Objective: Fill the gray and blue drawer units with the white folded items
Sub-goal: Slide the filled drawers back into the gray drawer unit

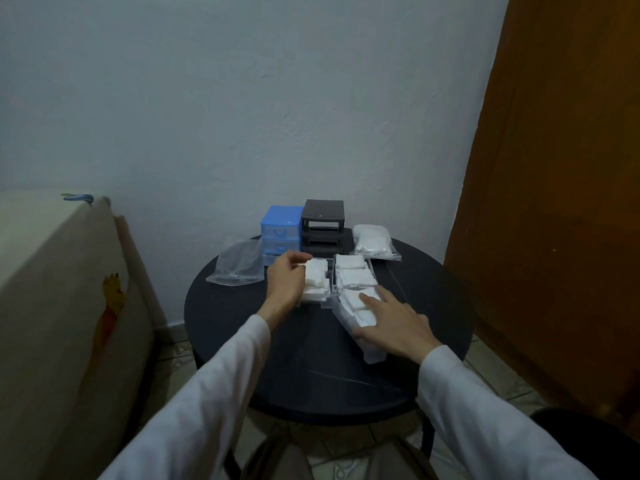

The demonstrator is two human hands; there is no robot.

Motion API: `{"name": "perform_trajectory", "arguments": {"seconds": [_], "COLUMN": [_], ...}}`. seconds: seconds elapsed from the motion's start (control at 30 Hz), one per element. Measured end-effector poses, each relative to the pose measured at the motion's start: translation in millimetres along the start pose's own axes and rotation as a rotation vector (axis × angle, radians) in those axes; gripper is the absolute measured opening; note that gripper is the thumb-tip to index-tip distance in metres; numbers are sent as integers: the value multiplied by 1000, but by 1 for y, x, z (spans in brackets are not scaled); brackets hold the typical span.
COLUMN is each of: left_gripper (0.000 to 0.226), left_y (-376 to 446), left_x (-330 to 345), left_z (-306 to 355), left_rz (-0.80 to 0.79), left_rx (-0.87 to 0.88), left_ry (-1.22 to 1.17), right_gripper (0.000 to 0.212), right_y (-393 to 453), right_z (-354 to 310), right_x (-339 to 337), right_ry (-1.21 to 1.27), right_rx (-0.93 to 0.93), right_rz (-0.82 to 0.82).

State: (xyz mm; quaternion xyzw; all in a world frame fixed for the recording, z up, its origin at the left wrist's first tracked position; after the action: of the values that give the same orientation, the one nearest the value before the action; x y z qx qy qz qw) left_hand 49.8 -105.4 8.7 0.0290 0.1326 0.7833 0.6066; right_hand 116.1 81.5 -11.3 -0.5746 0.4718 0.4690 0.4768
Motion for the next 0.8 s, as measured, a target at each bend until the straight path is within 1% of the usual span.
{"name": "perform_trajectory", "arguments": {"seconds": [0.07,0.17,0.23,0.37,0.53,0.6,0.73,0.8], "left_gripper": [34,34,34,39,47,44,46,45], "left_y": [18,51,79,129,165,176,191,195], "left_x": [1,2,4,23,60,72,87,89], "left_z": [20,45,52,49,31,24,11,6], "left_rz": [-28,-59,-80,-223,-455,-501,-591,-592], "left_rx": [79,239,300,320,312,310,275,274], "left_ry": [59,238,362,588,732,744,751,735], "right_gripper": [76,74,72,68,60,59,59,60], "right_y": [6,22,37,74,116,130,146,149], "right_z": [1,-2,-6,-17,-28,-31,-29,-26], "right_x": [-17,-44,-61,-76,-74,-70,-63,-61], "right_ry": [-37,-66,-59,-35,-42,-32,-15,5], "right_rx": [-22,-42,-48,-60,-67,-76,-78,-69], "right_rz": [5,38,75,110,113,101,95,106]}}
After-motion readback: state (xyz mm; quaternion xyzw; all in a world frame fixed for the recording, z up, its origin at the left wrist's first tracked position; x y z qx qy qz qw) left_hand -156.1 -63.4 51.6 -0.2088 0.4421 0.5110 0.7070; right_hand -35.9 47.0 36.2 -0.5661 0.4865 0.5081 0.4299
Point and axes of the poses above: each hand's wrist, its own y-axis towards the middle knuckle, its own x-axis out of the palm, z = x × y, the point moved 7 cm from there along y, towards the middle knuckle, and after that the axes turned 9 degrees about -y, right-handed, at the moved point
